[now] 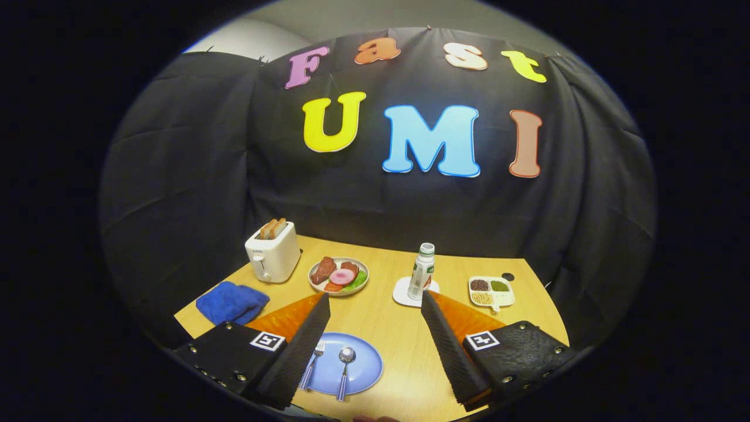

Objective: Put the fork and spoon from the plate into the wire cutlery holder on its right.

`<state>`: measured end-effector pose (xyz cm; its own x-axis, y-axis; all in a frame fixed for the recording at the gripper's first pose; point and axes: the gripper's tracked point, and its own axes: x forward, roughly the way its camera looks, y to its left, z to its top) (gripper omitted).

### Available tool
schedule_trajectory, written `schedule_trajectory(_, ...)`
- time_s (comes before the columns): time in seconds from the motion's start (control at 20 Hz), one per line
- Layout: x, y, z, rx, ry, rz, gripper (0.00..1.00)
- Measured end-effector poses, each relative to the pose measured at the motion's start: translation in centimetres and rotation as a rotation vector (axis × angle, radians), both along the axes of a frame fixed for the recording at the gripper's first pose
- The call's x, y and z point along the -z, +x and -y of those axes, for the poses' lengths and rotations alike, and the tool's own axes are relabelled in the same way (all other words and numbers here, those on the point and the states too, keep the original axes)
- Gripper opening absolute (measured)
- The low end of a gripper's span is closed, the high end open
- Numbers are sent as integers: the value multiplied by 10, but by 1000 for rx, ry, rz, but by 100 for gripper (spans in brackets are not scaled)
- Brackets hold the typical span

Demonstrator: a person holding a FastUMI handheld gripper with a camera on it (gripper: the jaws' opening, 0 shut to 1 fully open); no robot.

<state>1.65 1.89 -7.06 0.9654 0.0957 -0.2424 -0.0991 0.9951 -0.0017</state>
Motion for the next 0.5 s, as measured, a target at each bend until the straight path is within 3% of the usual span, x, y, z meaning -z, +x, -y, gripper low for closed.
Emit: schedule_trajectory(0.5,89,3,-33,-115,-112,-263,97)
